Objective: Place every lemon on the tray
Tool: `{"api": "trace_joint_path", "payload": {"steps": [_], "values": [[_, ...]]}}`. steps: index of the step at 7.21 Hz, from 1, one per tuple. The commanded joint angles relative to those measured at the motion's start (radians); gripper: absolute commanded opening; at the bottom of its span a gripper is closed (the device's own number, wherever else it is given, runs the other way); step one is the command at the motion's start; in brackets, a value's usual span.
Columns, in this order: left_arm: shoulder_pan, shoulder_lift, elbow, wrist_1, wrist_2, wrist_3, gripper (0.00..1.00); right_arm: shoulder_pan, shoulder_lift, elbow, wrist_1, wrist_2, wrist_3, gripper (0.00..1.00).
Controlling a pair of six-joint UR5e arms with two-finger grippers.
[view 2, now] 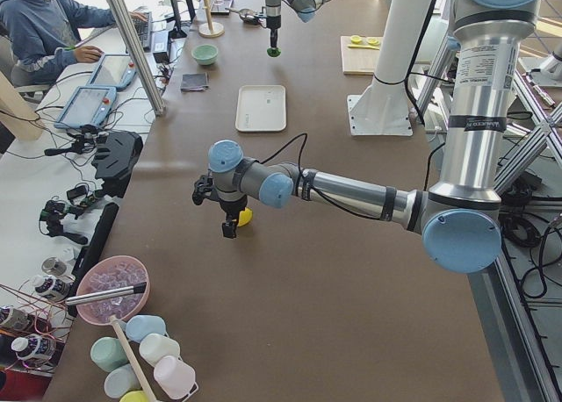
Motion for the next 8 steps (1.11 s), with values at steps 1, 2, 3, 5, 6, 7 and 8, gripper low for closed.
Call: {"api": "trace_joint_path", "payload": {"steps": [1, 2, 3, 5, 6, 7, 8], "values": [[0.064, -0.056, 0.023, 0.0, 0.0, -0.122, 0.97, -0.057, 0.131, 0.015, -0.034, -0.006, 0.159, 0.0], [0.079, -0.099, 0.074, 0.0, 0.0, -0.148, 0.97, -0.105, 0.185, 0.013, -0.038, -0.058, 0.214, 0.0], [0.081, -0.145, 0.12, -0.002, -0.002, -0.215, 0.97, -0.168, 0.242, 0.004, -0.051, -0.121, 0.287, 0.0], [0.124, -0.172, 0.2, -0.128, 0.0, -0.361, 0.97, -0.208, 0.369, -0.089, -0.064, -0.169, 0.296, 0.0], [0.146, -0.172, 0.22, -0.199, 0.0, -0.444, 0.97, -0.228, 0.405, -0.115, -0.064, -0.207, 0.294, 0.0], [0.16, -0.164, 0.233, -0.228, 0.001, -0.467, 0.97, -0.237, 0.416, -0.116, -0.064, -0.21, 0.294, 0.0], [0.162, -0.153, 0.236, -0.239, 0.003, -0.471, 0.97, -0.251, 0.423, -0.117, -0.065, -0.236, 0.294, 0.0]]}}
